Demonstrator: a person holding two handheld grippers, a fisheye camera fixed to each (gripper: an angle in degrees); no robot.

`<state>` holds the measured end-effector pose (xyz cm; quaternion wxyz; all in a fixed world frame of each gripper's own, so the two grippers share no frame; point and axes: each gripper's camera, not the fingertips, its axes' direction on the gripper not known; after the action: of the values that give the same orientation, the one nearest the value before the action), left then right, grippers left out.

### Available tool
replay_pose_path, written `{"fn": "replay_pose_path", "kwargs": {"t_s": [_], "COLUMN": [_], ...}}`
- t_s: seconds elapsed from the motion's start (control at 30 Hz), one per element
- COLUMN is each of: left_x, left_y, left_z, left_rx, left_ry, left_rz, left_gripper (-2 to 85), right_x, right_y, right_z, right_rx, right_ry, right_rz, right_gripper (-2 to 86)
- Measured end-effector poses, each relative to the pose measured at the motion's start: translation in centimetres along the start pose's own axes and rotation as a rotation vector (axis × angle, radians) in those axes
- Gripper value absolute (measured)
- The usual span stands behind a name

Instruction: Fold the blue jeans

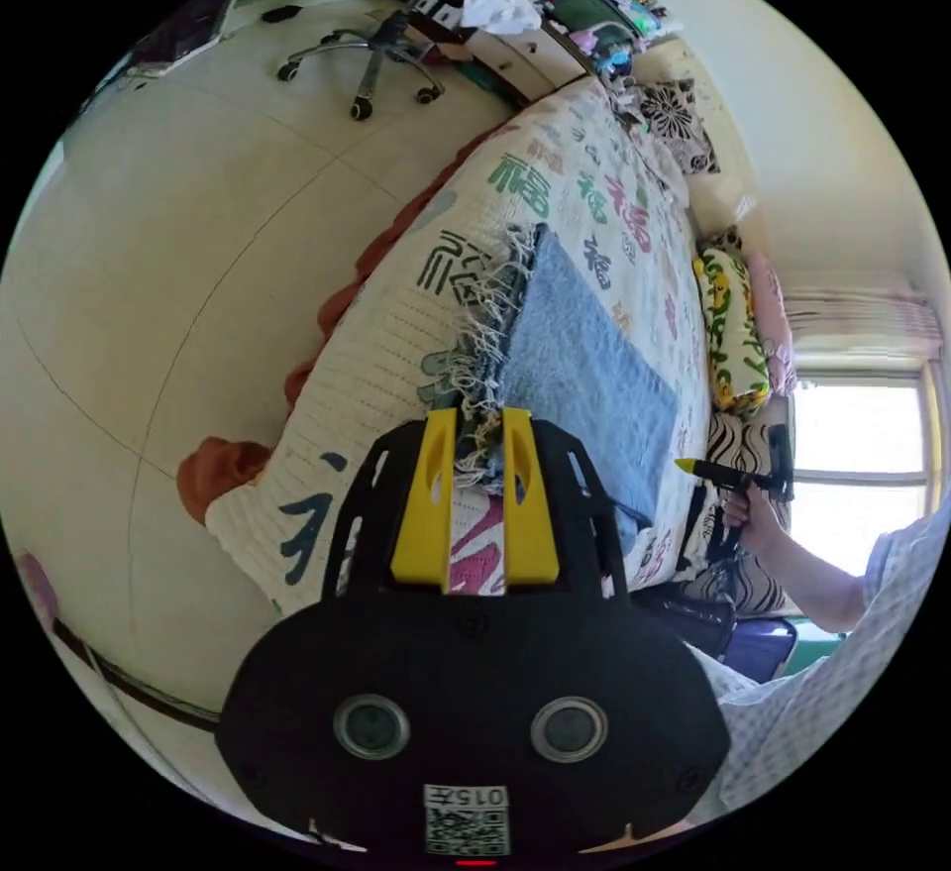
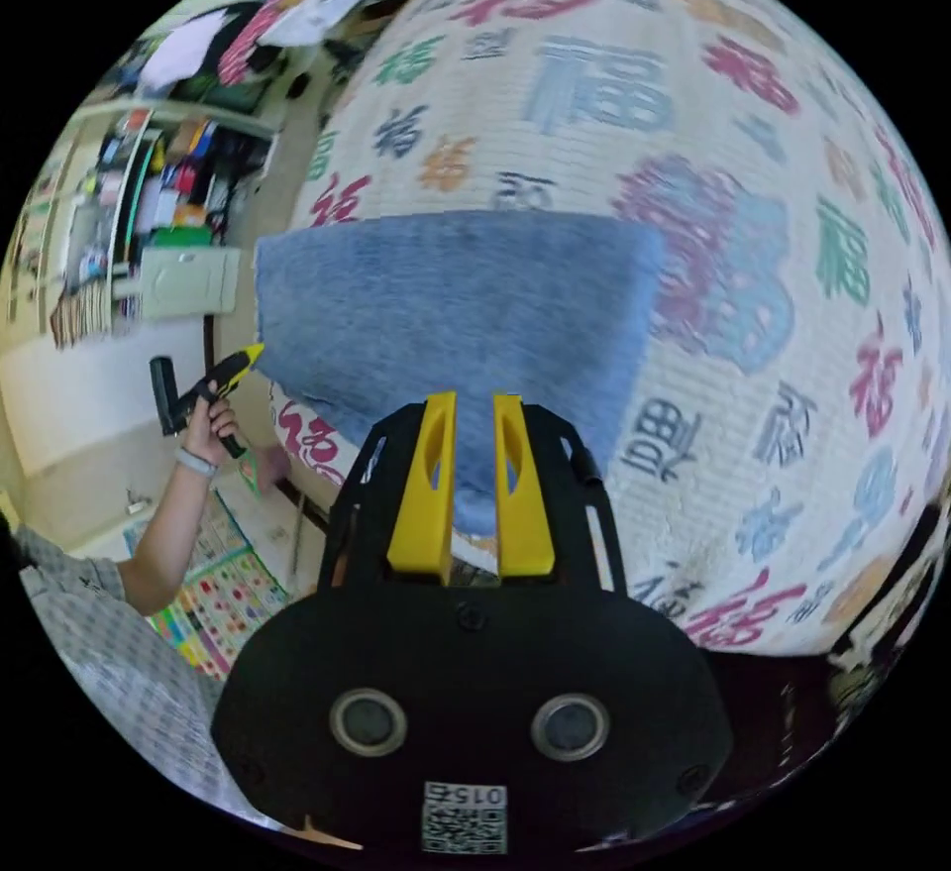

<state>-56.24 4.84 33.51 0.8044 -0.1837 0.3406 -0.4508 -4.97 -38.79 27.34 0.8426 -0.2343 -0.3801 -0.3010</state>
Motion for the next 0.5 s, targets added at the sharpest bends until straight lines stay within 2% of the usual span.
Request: {"fn": "replay_pose_path", "kwargs": {"t_s": [0.07, 0.1, 0.17, 0.3, 0.37, 0.5], "left_x": [1.8, 3.6, 6.9, 15.8, 20.3, 30.1], "left_y": [-0.4, -0.5, -1.0, -3.7, -4.4, -5.8], "left_z": [-1.3, -2.4, -3.4, -0.6, 1.5, 8.6], "left_rx": [0.002, 0.041, 0.067, -0.116, -0.136, -0.327], "left_ry": [-0.060, -0.119, -0.124, 0.058, 0.054, 0.042], "left_rz": [0.050, 0.128, 0.288, 0.635, 0.804, 1.102], "left_gripper": [8.4, 8.9, 10.5, 13.8, 13.8, 14.1], "right_x": [3.0, 4.7, 6.6, 9.3, 10.3, 12.2], "right_y": [1.5, 2.5, 4.0, 7.2, 8.2, 9.7], "right_z": [-0.6, -0.8, -0.7, 0.8, 1.7, 3.8], "right_rx": [0.010, 0.011, 0.008, 0.013, 0.018, 0.051], "right_ry": [-0.028, -0.039, -0.064, -0.128, -0.166, -0.269], "right_rz": [0.095, 0.149, 0.197, 0.256, 0.278, 0.293], "right_gripper": [7.3, 7.6, 7.8, 9.3, 9.8, 10.0]}}
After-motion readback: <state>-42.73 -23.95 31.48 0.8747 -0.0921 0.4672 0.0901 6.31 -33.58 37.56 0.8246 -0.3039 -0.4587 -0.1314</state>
